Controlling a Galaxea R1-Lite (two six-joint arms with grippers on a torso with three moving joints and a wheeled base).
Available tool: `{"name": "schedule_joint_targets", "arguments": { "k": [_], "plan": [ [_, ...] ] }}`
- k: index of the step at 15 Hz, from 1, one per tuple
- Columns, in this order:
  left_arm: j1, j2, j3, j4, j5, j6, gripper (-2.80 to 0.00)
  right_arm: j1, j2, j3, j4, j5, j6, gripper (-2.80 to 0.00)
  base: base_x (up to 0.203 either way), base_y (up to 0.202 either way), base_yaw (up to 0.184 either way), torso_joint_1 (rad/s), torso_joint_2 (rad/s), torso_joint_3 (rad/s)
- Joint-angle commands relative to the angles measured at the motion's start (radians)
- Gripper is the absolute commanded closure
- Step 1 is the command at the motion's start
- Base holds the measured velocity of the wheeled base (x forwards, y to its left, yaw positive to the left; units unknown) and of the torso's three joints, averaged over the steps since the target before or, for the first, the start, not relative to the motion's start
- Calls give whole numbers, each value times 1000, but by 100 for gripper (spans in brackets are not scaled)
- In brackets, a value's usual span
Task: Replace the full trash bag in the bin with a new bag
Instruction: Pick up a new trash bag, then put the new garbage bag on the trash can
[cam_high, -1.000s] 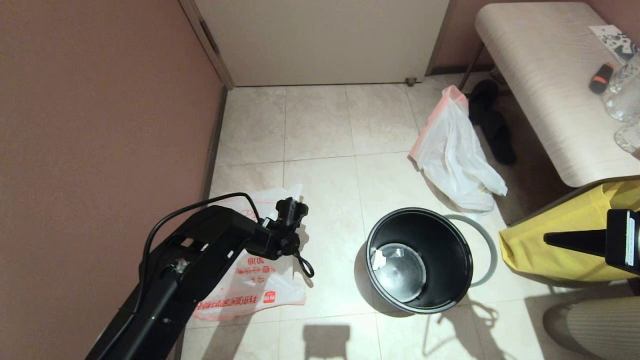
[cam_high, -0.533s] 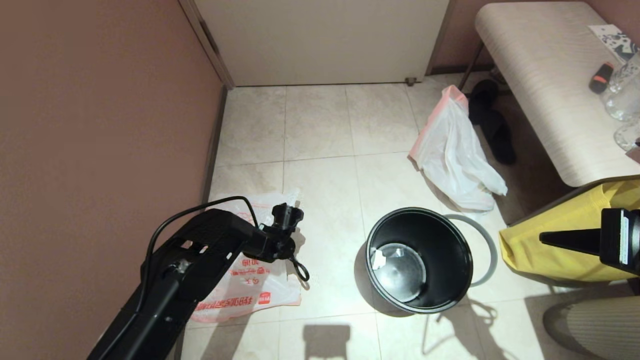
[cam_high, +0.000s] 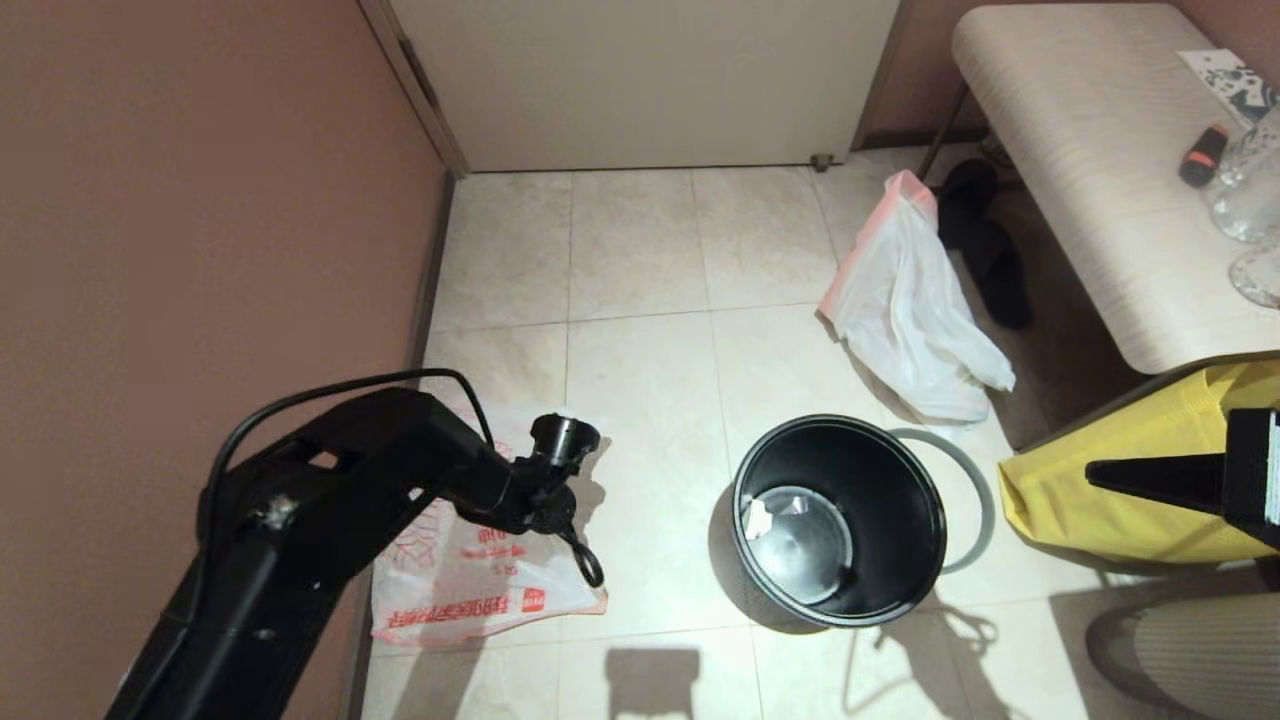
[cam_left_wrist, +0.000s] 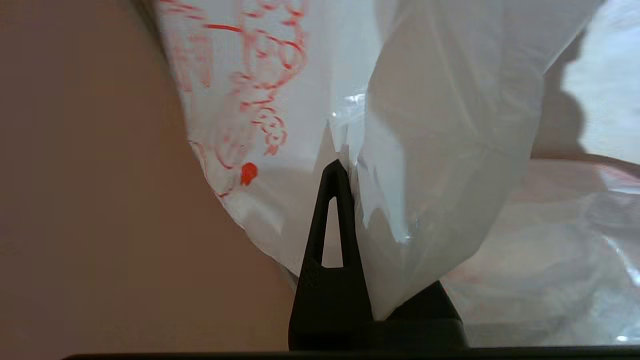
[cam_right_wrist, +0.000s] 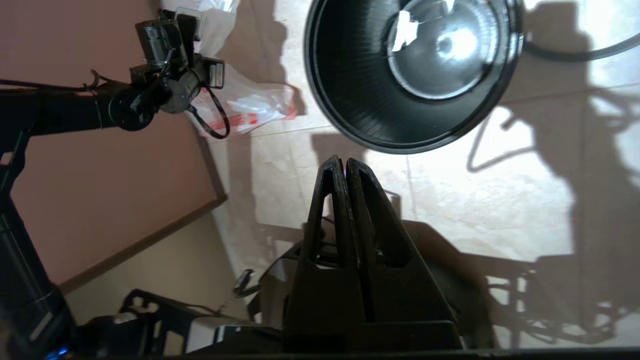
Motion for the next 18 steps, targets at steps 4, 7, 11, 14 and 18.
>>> {"name": "schedule_joint_targets", "arguments": {
  "k": [4, 7, 11, 14, 18],
  "plan": [
    [-39, -422, 91, 55, -18, -29, 0, -3, 2, -4, 1, 20, 16, 0, 0, 0, 0, 0, 0, 0],
    [-107, -609, 9, 229, -30, -53, 0, -3, 57, -45, -4, 21, 13, 0, 0, 0, 0, 0, 0, 0],
    [-281, -755, -126, 467, -47, -88, 0, 5, 149, -207, 25, 21, 10, 0, 0, 0, 0, 0, 0, 0],
    [-307, -761, -262, 557, -49, -90, 0, 35, 218, -320, 66, 26, -41, 0, 0, 0, 0, 0, 0, 0],
    [-308, -774, -360, 612, -64, -92, 0, 41, 240, -363, 30, 252, 81, 0, 0, 0, 0, 0, 0, 0]
  ]
}}
